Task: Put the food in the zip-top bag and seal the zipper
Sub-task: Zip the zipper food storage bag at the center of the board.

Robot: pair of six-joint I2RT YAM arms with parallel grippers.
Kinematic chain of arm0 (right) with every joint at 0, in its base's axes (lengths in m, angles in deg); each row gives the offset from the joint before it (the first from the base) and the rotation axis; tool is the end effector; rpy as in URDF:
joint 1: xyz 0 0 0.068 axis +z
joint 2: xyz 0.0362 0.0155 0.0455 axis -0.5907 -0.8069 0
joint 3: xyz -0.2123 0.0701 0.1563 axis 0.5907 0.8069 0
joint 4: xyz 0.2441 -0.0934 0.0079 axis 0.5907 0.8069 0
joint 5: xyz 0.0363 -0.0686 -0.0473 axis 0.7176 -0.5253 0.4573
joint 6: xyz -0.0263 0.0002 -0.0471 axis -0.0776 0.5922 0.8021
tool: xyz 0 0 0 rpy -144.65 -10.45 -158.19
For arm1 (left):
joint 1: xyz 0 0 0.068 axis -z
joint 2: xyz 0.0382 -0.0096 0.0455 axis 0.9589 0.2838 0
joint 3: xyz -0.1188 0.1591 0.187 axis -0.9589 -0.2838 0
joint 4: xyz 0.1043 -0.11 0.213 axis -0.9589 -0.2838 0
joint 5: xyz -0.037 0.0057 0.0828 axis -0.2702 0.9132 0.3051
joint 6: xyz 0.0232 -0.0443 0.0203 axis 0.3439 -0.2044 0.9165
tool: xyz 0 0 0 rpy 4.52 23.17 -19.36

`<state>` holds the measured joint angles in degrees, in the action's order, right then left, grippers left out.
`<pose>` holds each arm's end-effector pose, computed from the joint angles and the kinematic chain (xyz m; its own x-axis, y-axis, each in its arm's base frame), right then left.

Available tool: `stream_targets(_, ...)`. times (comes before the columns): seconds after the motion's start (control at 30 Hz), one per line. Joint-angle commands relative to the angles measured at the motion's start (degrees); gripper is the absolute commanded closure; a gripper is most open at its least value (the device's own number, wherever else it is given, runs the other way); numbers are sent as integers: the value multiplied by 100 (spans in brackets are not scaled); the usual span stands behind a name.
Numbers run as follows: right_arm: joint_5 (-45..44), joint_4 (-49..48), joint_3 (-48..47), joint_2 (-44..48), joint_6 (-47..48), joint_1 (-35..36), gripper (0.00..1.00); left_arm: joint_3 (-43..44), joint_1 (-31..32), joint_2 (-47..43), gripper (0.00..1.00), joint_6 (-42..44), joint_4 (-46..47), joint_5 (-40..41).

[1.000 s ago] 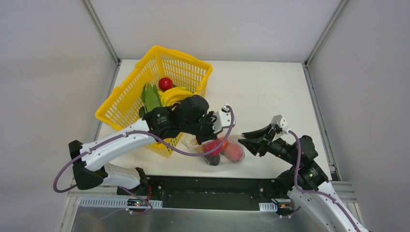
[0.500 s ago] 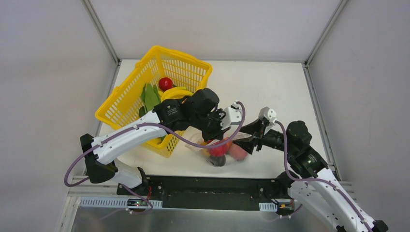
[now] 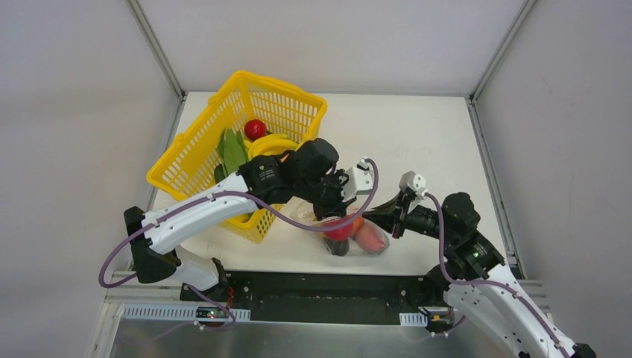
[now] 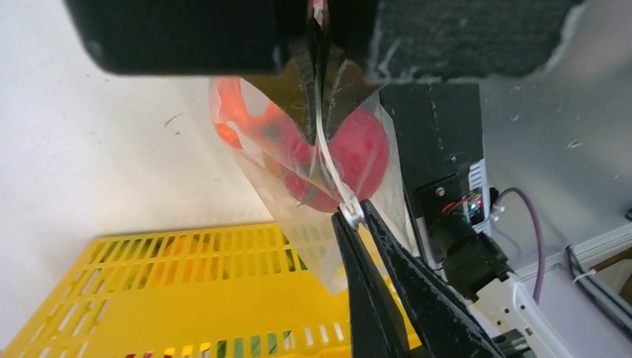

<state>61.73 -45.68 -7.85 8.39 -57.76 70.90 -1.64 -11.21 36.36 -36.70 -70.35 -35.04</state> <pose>0.0945 0.0909 0.3136 0.1499 -0.0649 -0.9866 -0.9326 0.3220 -0.1629 0.1316 -0.2758 0.3957 -0.0328 0.5554 -0.8309 0.9975 0.0700 0.0074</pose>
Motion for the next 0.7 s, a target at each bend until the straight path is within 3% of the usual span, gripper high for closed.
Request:
stream_targets(0.0, -868, -488, 291, 462, -367, -16, 100, -257, 38, -383, 100, -39, 164, 284)
stream_targets(0.3, -2282, -938, 1165, 1775, -1185, -15, 100, -1049, -184, -1012, 100, -79, 476, 678)
stream_targets(0.67, -3062, -541, 839, 1581, -1361, -13, 100, -1038, -293, -1213, 100, 48, -83, 1032)
